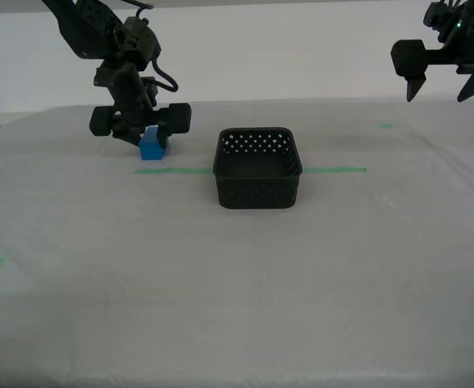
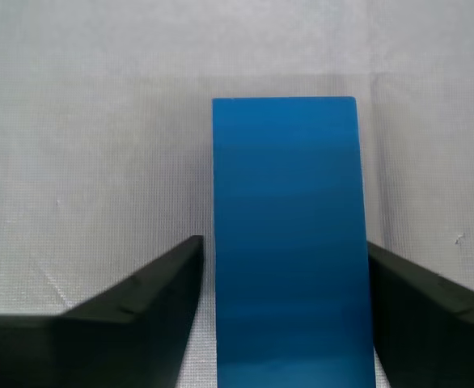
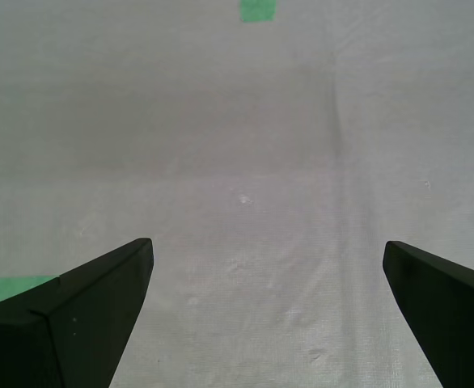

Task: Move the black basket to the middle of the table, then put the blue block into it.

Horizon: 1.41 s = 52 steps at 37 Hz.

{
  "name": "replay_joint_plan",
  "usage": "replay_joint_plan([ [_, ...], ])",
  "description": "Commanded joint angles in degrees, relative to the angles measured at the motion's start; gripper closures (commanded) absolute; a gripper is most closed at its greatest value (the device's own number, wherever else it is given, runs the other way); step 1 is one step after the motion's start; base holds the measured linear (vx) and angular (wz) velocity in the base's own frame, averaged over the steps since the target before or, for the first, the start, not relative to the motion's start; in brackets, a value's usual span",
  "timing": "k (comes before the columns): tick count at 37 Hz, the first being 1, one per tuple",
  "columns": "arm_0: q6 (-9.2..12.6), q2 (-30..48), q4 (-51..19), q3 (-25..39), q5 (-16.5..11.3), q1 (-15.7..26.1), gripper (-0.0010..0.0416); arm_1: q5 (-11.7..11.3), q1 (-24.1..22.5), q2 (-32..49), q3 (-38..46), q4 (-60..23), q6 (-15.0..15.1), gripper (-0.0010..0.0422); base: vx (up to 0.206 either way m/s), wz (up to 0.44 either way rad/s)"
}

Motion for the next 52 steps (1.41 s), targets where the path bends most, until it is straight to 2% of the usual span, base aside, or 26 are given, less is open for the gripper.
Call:
replay_joint_plan([
  [1, -0.09, -0.02, 0.0, 0.04, -0.04, 0.0, 0.0007, -0.15, 0.02, 0.0, 0.04, 0.09, -0.09, 0.0254, 0.0, 0.0],
  [7, -0.09, -0.02, 0.0, 0.04, -0.02, 0.0, 0.0007, -0.04, -0.02, 0.0, 0.04, 0.17, -0.13, 0.0351, 0.0, 0.0],
  [10, -0.09, -0.02, -0.02, 0.04, -0.02, 0.0, 0.0007, 1.01, 0.0, -0.02, 0.04, 0.24, -0.11, 0.0411, 0.0, 0.0],
  [11, -0.09, -0.02, 0.0, 0.04, -0.02, 0.0, 0.0007, 1.53, 0.0, -0.02, 0.04, 0.26, -0.13, 0.0419, 0.0, 0.0],
  [13, -0.09, -0.02, 0.0, 0.04, -0.02, 0.0, 0.0007, 1.79, 0.0, -0.02, 0.04, 0.31, -0.13, 0.0407, 0.0, 0.0],
  [26, -0.09, -0.02, 0.0, 0.04, -0.02, 0.0, 0.0007, 1.9, -0.37, -2.54, 0.9, -4.81, -0.96, 0.0413, 0.0, 0.0],
  [35, -0.09, -0.02, -0.02, 0.04, -0.04, 0.0, 0.0007, 1.66, -1.68, -7.76, 0.9, -10.97, -4.42, 0.0413, 0.0, 0.0],
  [39, -0.09, -0.02, 0.0, 0.04, -0.02, 0.0, 0.0007, 1.46, -2.75, -9.97, 0.9, -14.36, -7.54, 0.0413, 0.0, 0.0],
  [45, -0.09, -0.02, 0.0, 0.04, -0.02, 0.0, 0.0007, 1.29, -5.88, -13.57, 0.9, -19.65, -9.46, 0.0413, 0.0, 0.0],
  [48, -0.09, -0.02, 0.02, 0.04, -0.04, 0.0, 0.0007, -0.83, -8.26, -15.28, 0.9, -21.33, -10.95, 0.0413, 0.0, 0.0],
  [52, -0.09, -0.02, -0.02, 0.04, -0.02, 0.0, 0.0007, -5.86, -11.96, -17.07, 0.9, -21.94, -13.05, 0.0413, 0.0, 0.0],
])
